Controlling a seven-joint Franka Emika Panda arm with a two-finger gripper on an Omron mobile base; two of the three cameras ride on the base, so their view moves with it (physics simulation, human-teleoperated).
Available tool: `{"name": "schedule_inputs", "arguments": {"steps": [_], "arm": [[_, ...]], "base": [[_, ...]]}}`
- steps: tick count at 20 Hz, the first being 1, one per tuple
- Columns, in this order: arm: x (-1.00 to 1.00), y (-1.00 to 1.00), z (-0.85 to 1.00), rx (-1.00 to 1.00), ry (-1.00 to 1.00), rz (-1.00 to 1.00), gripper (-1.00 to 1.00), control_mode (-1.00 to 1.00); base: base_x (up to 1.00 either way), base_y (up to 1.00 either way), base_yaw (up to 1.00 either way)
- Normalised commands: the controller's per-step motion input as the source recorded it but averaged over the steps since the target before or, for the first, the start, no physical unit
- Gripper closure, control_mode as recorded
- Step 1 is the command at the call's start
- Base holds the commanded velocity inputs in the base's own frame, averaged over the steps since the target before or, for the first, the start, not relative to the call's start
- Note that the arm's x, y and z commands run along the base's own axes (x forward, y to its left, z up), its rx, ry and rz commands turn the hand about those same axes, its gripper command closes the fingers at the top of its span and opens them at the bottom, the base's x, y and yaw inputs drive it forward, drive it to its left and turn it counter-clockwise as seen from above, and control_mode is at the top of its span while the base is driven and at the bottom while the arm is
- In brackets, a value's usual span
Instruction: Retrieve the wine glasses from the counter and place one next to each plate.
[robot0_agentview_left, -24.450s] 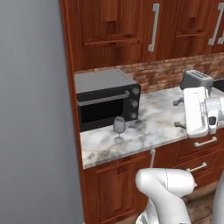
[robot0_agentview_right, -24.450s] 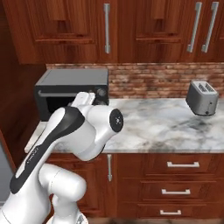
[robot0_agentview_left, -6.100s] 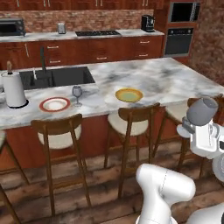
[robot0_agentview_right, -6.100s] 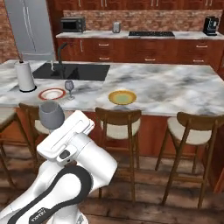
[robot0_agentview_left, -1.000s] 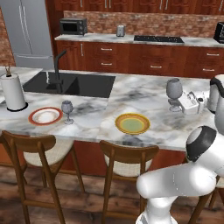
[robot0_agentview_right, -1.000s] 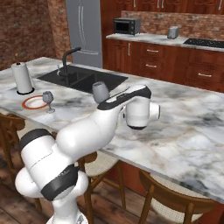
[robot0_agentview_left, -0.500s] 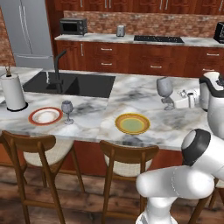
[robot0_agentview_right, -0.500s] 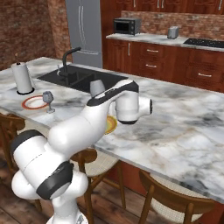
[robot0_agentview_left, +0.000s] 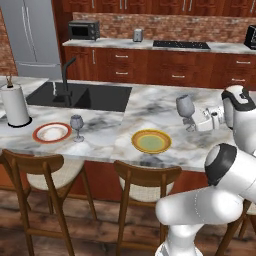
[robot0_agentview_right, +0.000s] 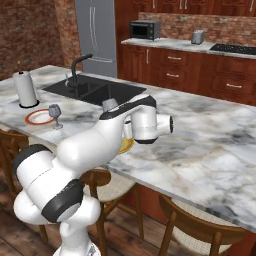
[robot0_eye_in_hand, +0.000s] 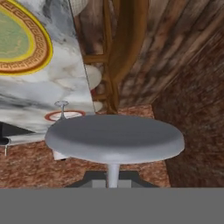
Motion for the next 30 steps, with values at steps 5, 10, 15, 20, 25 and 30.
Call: {"name": "schedule_inputs", "arguments": {"steps": [5, 10, 15, 20, 25, 30], "arm": [[0.15, -0.2, -0.31, 0.01, -0.02, 0.03, 1.0, -1.0], [0.25, -0.32, -0.25, 0.06, 0.0, 0.01, 1.0, -1.0], [0.23, -0.16, -0.27, 0.0, 0.0, 0.04, 1.0, -1.0], [0.16, -0.06, -0.25, -0.03, 0.0, 0.03, 1.0, -1.0], [0.16, 0.0, -0.21, -0.02, 0.0, 0.03, 1.0, -1.0], [0.01, 0.0, -0.22, -0.01, -0.02, 0.03, 1.0, -1.0]], "base": [[0.0, 0.0, 0.0], [0.0, 0.0, 0.0], [0.0, 0.0, 0.0], [0.0, 0.0, 0.0], [0.0, 0.0, 0.0], [0.0, 0.0, 0.0]]}}
